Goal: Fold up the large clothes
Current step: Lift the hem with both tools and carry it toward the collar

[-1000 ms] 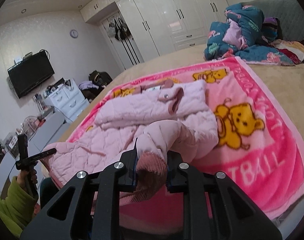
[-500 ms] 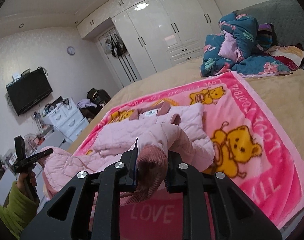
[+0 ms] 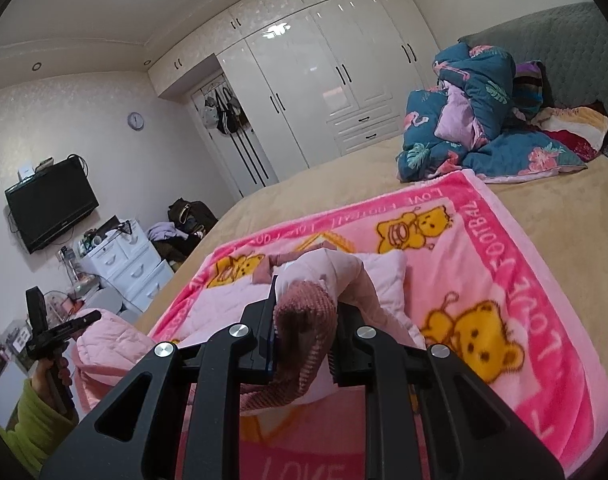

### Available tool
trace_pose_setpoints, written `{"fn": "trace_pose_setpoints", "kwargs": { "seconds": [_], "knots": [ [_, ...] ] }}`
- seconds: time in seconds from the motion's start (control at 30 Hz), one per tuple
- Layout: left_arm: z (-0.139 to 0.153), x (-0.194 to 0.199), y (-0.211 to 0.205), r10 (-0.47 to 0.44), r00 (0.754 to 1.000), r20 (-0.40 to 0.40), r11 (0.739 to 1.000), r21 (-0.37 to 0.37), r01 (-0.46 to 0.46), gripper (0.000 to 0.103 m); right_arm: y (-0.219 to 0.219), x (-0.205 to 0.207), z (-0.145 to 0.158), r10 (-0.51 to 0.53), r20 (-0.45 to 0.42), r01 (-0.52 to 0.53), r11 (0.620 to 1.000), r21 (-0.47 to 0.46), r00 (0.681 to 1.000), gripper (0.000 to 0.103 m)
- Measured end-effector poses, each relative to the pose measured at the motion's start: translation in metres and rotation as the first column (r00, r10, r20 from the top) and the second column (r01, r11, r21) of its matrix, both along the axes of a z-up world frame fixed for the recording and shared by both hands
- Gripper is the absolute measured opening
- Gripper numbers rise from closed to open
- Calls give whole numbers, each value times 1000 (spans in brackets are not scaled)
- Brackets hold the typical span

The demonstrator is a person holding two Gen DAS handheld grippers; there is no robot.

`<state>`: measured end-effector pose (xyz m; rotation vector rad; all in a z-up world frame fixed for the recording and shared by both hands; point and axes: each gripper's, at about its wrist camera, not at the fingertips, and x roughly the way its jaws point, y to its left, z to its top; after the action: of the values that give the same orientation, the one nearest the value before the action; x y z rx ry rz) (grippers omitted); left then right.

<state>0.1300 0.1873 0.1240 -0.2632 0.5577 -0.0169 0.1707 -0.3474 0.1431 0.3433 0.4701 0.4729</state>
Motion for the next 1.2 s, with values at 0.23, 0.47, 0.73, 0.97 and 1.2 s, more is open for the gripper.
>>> {"fn": "trace_pose_setpoints", "kwargs": {
  "seconds": [0.23, 0.47, 0.73, 0.97, 1.2],
  "knots": [
    [9, 25, 6, 22, 1000, 0, 1000, 14, -22, 12, -1, 28, 7, -20, -4, 20, 1000, 20, 1000, 17],
    [9, 51, 10, 36, 999, -12, 999, 26, -36, 13, -1, 60, 6, -37, -31, 39, 998, 41, 999, 17],
    [3, 86, 15, 50, 998, -41, 997, 53, -47, 14, 0, 106, -4, -52, -97, 58, 997, 60, 994, 18],
    [-7, 118, 17, 59, 996, -70, 995, 80, -54, 14, 2, 144, -18, -72, -158, 85, 993, 76, 985, 18],
    [-26, 150, 22, 80, 990, -112, 993, 96, -70, 14, 12, 184, -33, -81, -198, 93, 994, 55, 977, 19]
  ]
}}
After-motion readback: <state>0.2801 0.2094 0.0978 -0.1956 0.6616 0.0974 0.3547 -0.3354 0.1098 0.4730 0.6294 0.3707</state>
